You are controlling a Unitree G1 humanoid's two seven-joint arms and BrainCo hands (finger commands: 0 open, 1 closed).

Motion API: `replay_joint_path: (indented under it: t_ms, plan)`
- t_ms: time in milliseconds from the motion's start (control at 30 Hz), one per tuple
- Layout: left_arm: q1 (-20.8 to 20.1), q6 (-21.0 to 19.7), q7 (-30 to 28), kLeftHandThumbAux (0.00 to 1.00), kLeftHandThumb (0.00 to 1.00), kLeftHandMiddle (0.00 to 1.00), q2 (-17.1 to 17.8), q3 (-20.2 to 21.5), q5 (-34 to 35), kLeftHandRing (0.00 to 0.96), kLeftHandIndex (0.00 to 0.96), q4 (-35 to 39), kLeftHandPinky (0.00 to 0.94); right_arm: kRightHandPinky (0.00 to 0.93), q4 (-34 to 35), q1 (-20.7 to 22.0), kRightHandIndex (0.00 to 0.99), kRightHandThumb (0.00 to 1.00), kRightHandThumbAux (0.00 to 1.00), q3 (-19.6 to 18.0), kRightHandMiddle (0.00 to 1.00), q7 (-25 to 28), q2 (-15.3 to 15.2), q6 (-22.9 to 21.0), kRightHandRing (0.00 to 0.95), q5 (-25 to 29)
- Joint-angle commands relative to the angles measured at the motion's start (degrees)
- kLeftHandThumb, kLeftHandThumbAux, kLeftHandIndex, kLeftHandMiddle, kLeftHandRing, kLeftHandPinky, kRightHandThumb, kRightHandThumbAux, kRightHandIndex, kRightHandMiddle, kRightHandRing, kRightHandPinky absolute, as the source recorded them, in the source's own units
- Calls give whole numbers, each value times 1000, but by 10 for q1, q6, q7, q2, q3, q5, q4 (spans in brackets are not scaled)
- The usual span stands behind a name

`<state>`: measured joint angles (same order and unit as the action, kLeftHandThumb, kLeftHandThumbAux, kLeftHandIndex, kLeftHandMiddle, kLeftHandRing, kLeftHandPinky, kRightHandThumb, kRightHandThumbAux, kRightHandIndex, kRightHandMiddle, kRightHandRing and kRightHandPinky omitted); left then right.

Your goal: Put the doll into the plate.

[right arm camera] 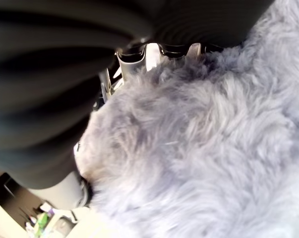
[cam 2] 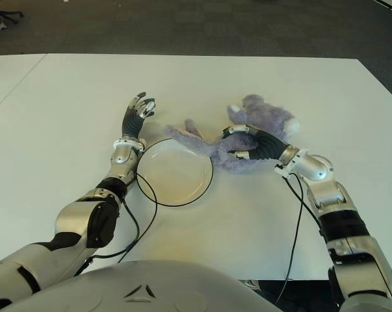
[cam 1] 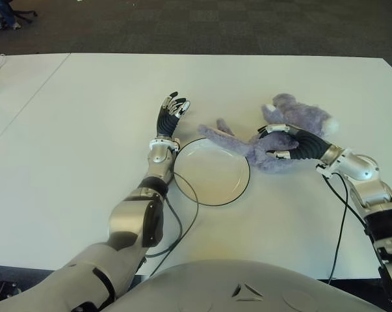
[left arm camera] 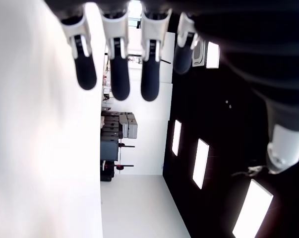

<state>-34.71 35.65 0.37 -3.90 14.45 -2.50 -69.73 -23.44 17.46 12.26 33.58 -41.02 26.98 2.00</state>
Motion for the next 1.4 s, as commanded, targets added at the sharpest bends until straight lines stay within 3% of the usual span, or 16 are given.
replay_joint_path:
  t_ms: [33, 200, 267, 333, 367, 433, 500, 767, 1033, 1400]
  plan:
    - [124, -52, 21, 509, 0, 278, -19, -6, -5, 276, 166, -72, 262, 54, -222, 66, 402, 666, 735, 80, 196, 57, 78, -73, 133, -90]
    - [128, -47, 23, 511, 0, 275, -17, -7, -7, 270, 163, -71, 237, 1, -307, 91, 396, 661, 737, 92, 138, 7, 95, -46, 72, -124]
    - [130, -46, 24, 521, 0, 271, -15, -8, -10, 262, 166, -70, 232, 0, -325, 96, 115, 169, 619, 118, 24, -81, 94, -15, 8, -182]
    - [131, -45, 24, 523, 0, 270, -14, -9, -11, 260, 168, -70, 230, 0, -338, 101, 65, 92, 594, 138, 3, -137, 94, 4, 0, -220]
    - [132, -44, 24, 523, 0, 269, -13, -10, -12, 259, 168, -70, 229, 0, -344, 104, 60, 89, 591, 145, 1, -156, 94, 10, 0, -234]
    - [134, -42, 24, 521, 0, 274, -12, -12, -15, 264, 173, -69, 237, 0, -365, 138, 32, 96, 561, 206, 0, -266, 97, 6, 0, -330]
    - [135, -40, 24, 520, 0, 277, -11, -14, -18, 267, 174, -69, 241, 0, -379, 167, 20, 103, 547, 252, 0, -330, 101, -7, 0, -395]
    - [139, -34, 23, 516, 0, 281, -11, -13, -18, 269, 175, -67, 235, 0, -478, 226, 0, 154, 500, 337, 0, -390, 184, -100, 0, -472]
    - [147, -22, 16, 517, 0, 293, -10, -12, -11, 277, 184, -64, 243, 0, -536, 211, 0, 181, 490, 357, 0, -426, 246, -141, 0, -483]
    - [153, -21, 9, 509, 0, 282, -13, -5, 6, 266, 171, -63, 223, 0, -549, 206, 0, 187, 536, 318, 0, -438, 253, -146, 0, -433]
